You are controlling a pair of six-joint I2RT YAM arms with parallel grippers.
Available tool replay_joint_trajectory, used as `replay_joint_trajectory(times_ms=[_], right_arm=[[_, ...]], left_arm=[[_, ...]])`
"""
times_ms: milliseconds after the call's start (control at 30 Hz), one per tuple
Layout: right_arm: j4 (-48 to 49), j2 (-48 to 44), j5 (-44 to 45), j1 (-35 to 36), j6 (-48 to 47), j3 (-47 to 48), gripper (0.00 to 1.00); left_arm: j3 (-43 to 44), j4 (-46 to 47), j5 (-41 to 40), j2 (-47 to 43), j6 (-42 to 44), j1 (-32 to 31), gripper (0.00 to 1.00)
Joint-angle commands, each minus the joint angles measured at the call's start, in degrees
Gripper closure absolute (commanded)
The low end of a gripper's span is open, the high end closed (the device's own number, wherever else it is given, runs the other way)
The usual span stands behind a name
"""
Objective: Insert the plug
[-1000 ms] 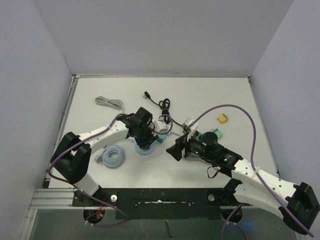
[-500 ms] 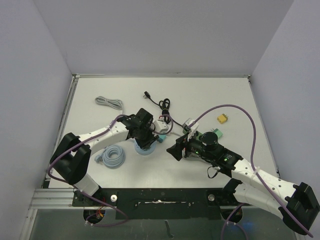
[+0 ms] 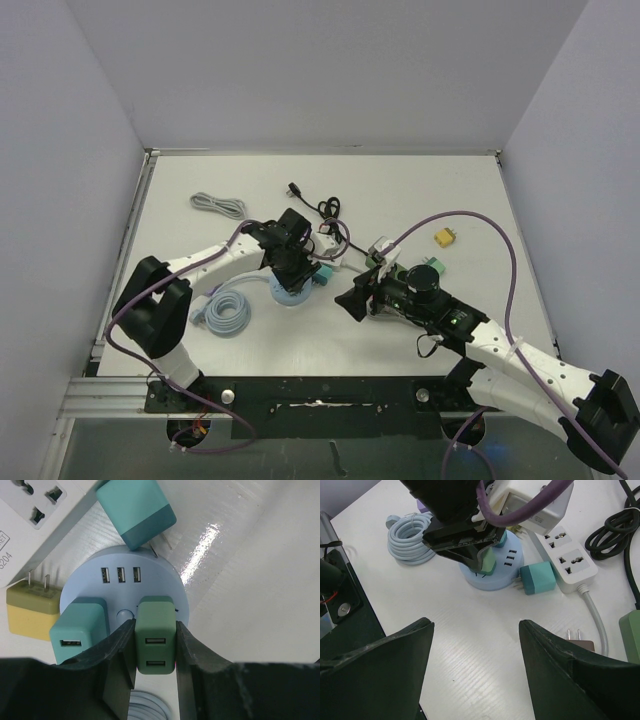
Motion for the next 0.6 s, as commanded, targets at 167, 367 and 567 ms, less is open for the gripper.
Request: replay_joint_trajectory(times_ms=[167,367,567], right_arm=[[0.1,-2.6,1.9,-0.6,-0.9,1.6,0.3],[-0.6,-3.1,2.6,-0.7,-0.6,1.6,0.3],[-2.4,-1.9,6.5,-0.9,0.6,2.2,0.31]], left_arm=[[6.2,-6.8,7.4,-4.1,-0.7,4.5,0.24],[4.9,-3.7,14.5,-12.0,-1.5,6.7,0.24],[-0.9,7.4,13.9,-22.7,-9.0,10.0,0.24]])
